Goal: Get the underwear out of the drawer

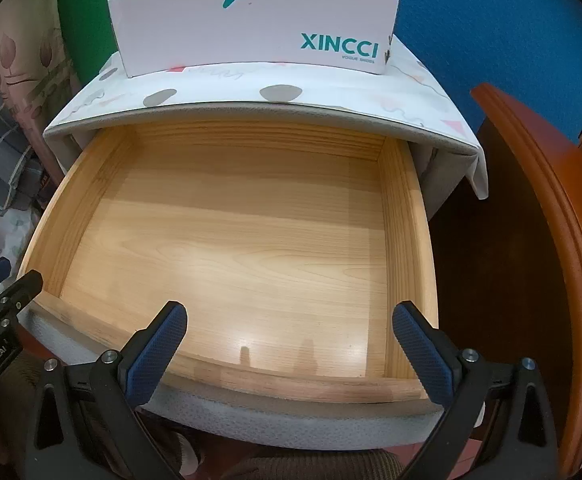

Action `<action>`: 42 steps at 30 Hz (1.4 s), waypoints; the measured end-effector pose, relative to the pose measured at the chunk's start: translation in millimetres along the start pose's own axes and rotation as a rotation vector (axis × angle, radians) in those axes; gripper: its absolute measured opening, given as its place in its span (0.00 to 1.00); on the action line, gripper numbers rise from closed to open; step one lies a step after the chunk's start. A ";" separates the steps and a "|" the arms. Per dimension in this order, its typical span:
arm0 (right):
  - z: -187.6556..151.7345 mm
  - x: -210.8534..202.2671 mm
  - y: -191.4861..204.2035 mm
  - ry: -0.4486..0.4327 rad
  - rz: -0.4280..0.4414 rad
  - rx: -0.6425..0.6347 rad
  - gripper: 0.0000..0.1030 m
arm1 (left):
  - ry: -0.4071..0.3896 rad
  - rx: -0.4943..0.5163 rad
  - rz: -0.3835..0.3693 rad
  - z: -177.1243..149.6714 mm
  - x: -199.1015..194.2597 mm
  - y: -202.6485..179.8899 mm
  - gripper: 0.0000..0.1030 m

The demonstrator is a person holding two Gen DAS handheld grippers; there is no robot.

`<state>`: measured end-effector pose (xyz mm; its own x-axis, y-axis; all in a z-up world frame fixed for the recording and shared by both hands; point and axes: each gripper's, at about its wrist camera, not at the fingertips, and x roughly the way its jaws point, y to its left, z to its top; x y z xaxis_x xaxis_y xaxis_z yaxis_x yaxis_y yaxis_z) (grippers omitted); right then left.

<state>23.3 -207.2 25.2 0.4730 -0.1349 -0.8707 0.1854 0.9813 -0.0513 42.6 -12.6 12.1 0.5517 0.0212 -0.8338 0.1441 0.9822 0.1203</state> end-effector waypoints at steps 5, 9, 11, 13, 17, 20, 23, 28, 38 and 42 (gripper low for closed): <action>0.3 0.2 1.2 0.000 -0.005 -0.006 0.99 | -0.002 0.002 0.002 0.1 -0.4 -0.4 0.52; 0.7 0.9 2.4 0.002 -0.009 -0.012 0.99 | -0.002 0.002 0.002 0.3 -0.2 -0.4 0.52; 0.4 0.9 2.7 0.003 -0.010 -0.014 0.99 | -0.003 0.003 0.003 0.4 -0.2 -0.5 0.52; 0.2 0.9 2.7 0.003 -0.012 -0.015 0.99 | -0.003 0.004 0.003 0.3 -0.1 -0.8 0.52; 0.2 1.0 2.9 0.004 -0.013 -0.016 0.99 | -0.005 0.004 0.004 -0.1 -0.9 -1.0 0.52; 0.3 1.0 3.0 0.004 -0.014 -0.017 0.99 | -0.005 0.005 0.004 0.0 -1.2 -0.8 0.52; 0.7 1.3 2.8 0.004 -0.014 -0.018 0.99 | -0.004 0.005 0.003 0.0 -1.1 -1.2 0.52; 0.6 1.2 3.0 0.004 -0.014 -0.018 0.99 | -0.004 0.008 0.005 -0.2 -1.4 -1.9 0.52; 0.2 1.4 3.2 0.004 -0.015 -0.021 0.99 | -0.004 0.010 0.008 1.6 0.1 -3.7 0.52; 0.3 1.7 2.7 0.004 -0.012 -0.024 0.99 | -0.006 0.008 0.010 1.5 0.0 -3.7 0.52</action>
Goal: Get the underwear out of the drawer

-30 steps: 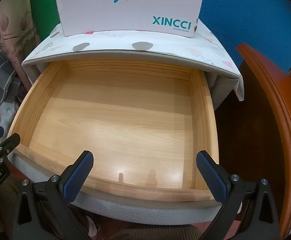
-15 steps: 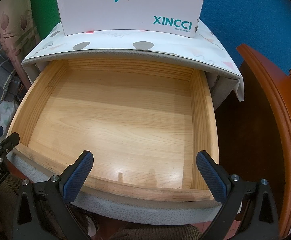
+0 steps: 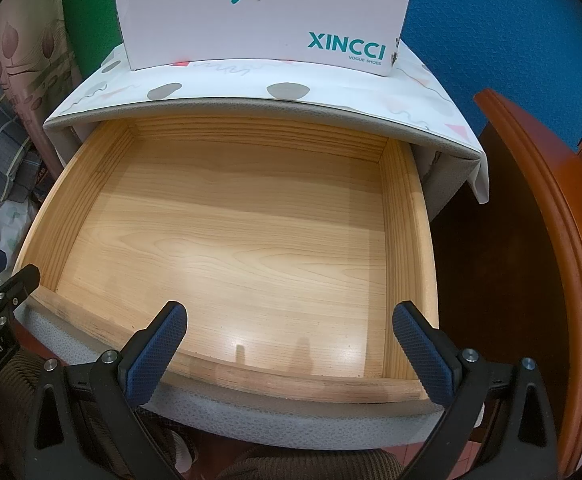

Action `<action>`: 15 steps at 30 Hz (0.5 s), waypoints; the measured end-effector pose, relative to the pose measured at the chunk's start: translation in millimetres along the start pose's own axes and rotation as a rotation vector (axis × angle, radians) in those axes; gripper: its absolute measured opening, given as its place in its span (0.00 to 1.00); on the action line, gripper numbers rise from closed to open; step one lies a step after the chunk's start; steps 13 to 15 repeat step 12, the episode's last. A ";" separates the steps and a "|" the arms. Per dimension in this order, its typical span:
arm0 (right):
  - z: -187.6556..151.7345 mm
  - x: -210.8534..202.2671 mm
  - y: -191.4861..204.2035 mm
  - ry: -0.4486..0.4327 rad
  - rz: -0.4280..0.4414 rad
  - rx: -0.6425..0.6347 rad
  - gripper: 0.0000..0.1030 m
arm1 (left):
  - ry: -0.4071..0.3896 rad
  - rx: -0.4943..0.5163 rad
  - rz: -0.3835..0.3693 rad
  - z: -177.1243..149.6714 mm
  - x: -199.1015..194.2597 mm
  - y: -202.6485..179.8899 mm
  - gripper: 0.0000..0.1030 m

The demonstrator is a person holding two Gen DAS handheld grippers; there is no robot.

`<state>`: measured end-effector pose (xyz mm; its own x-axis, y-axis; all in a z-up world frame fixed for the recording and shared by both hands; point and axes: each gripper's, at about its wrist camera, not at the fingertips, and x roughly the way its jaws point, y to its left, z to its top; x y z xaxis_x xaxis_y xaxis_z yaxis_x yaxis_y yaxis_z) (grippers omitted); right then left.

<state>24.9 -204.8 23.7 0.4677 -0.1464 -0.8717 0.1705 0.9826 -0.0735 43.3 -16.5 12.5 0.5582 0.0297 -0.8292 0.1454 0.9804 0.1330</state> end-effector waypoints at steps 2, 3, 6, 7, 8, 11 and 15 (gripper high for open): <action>0.1 0.0 0.1 0.000 0.000 0.000 0.99 | 0.001 0.002 -0.005 0.7 0.5 -0.8 0.52; -0.1 -0.2 -0.6 0.000 0.000 0.000 0.99 | 0.000 0.002 -0.003 0.9 0.6 -0.6 0.52; 0.1 0.0 -0.1 0.001 0.000 -0.001 0.99 | -0.004 0.002 -0.006 1.5 0.1 -0.5 0.52; 0.1 -0.1 0.0 0.000 0.000 -0.001 0.99 | -0.004 0.003 -0.004 1.5 -0.1 -0.5 0.52; 0.2 0.0 0.0 0.000 0.000 -0.001 0.99 | -0.005 0.002 -0.005 1.4 -0.2 -0.4 0.52; 0.0 -0.1 -0.5 0.001 -0.001 -0.002 0.99 | -0.005 0.002 -0.008 0.7 -1.6 0.5 0.52; 0.1 -0.2 -0.3 0.001 -0.001 -0.002 0.99 | -0.005 0.001 -0.008 0.7 -1.8 0.5 0.52</action>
